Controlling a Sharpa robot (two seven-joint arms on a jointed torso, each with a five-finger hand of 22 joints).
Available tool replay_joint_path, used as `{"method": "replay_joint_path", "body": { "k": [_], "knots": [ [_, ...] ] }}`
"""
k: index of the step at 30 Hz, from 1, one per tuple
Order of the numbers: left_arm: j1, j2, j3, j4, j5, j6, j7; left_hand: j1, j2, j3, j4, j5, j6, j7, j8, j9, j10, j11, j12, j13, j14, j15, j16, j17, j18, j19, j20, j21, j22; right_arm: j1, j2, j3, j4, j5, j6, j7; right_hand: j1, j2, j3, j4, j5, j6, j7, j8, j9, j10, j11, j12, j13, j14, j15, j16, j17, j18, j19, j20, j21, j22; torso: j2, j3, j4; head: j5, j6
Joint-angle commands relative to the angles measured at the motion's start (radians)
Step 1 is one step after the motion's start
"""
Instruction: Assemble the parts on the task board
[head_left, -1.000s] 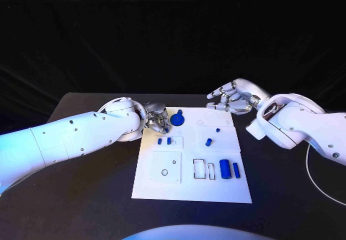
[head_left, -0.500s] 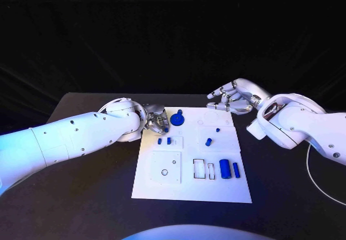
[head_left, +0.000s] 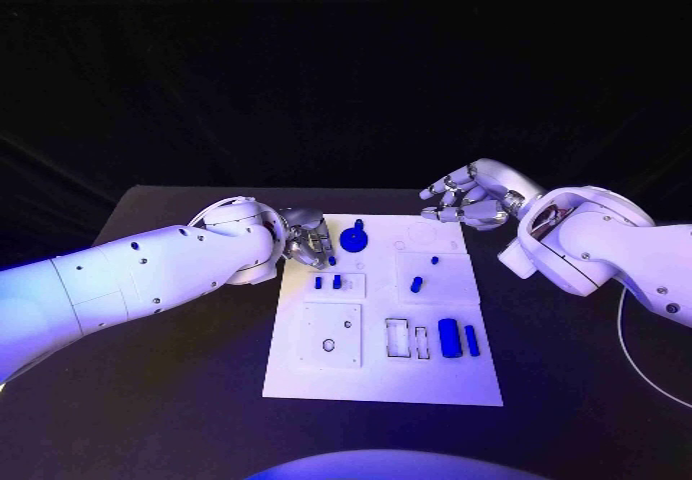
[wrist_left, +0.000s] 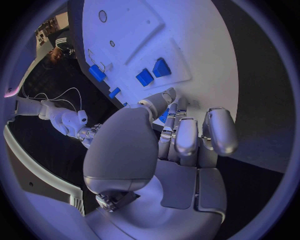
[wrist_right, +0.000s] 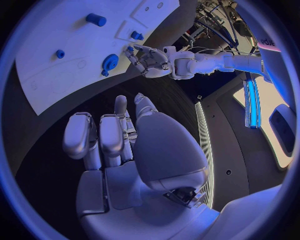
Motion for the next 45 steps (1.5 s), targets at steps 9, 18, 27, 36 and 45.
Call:
{"method": "replay_joint_path", "body": {
  "k": [9,18,27,36,45],
  "knots": [
    [0.001,-0.101,0.0,0.054,0.726,-0.253,0.363,0.033,0.032,0.037,-0.028,-0.002,0.04,0.012,0.035,0.004,0.007,0.005,0.04,0.009,-0.162,0.008,-0.214,-0.342,0.076,-0.177,0.003,-0.371,-0.233,-0.023,0.015,-0.004,-0.055,-0.529,0.194,-0.121,0.092,-0.055,0.112,-0.025,-0.098,0.109,-0.007,-0.001,-0.002,0.063,-0.003,-0.305,-0.362,0.018,0.004,-0.032,-0.03,0.014,0.022,-0.002,0.01,0.026,0.002,0.0003,-0.0005,-0.011,0.01],
    [-0.015,-0.152,-0.01,0.134,1.256,-0.21,0.539,-0.015,0.035,-0.041,0.004,-0.002,0.034,0.011,0.046,0.005,-0.006,0.005,0.073,0.017,-0.215,0.014,-0.26,-0.425,0.096,-0.243,0.014,-0.5,-0.312,-0.057,0.04,-0.012,-0.076,-0.705,0.206,-0.147,0.08,-0.084,0.16,-0.02,-0.123,0.121,-0.019,-0.02,-0.003,0.071,-0.01,-0.37,-0.476,0.015,0.0,-0.092,-0.097,0.016,0.018,-0.008,0.001,0.016,0.0,-0.0006,0.0004,-0.051,0.022],
    [-0.025,-0.17,-0.011,0.163,1.375,-0.205,0.577,-0.014,0.048,-0.074,0.008,0.004,0.044,0.005,0.061,0.008,0.0,-0.001,0.099,0.024,-0.219,0.01,-0.256,-0.431,0.098,-0.244,0.012,-0.521,-0.327,-0.069,0.074,-0.018,-0.095,-0.75,0.215,-0.152,0.073,-0.094,0.186,-0.02,-0.125,0.119,-0.021,-0.028,-0.004,0.07,-0.01,-0.392,-0.525,0.018,-0.004,-0.103,-0.112,0.017,0.016,-0.012,-0.005,0.01,0.0,0.0002,0.0002,-0.061,0.03],
    [-0.028,-0.175,-0.011,0.177,1.393,-0.204,0.583,-0.014,0.05,-0.079,0.008,0.005,0.045,0.004,0.063,0.008,-0.001,-0.002,0.103,0.026,-0.219,0.01,-0.255,-0.433,0.099,-0.245,0.011,-0.528,-0.331,-0.078,0.099,-0.021,-0.111,-0.757,0.235,-0.144,0.071,-0.093,0.206,-0.02,-0.124,0.125,-0.022,-0.027,-0.002,0.079,-0.01,-0.397,-0.55,0.019,-0.006,-0.11,-0.121,0.017,0.016,-0.014,-0.007,0.008,0.002,-0.0005,0.0018,-0.057,0.026],
    [-0.028,-0.178,-0.011,0.181,1.396,-0.204,0.58,-0.014,0.05,-0.085,0.008,0.005,0.044,0.004,0.064,0.008,-0.002,-0.002,0.106,0.027,-0.221,0.009,-0.256,-0.436,0.1,-0.246,0.011,-0.534,-0.335,-0.086,0.112,-0.021,-0.117,-0.755,0.261,-0.131,0.07,-0.088,0.241,-0.028,-0.128,0.154,-0.025,-0.019,0.002,0.115,-0.015,-0.395,-0.577,0.022,-0.008,-0.11,-0.125,0.016,0.022,-0.016,-0.005,0.013,0.001,0.0004,0.0005,-0.052,0.02]
  ]
}}
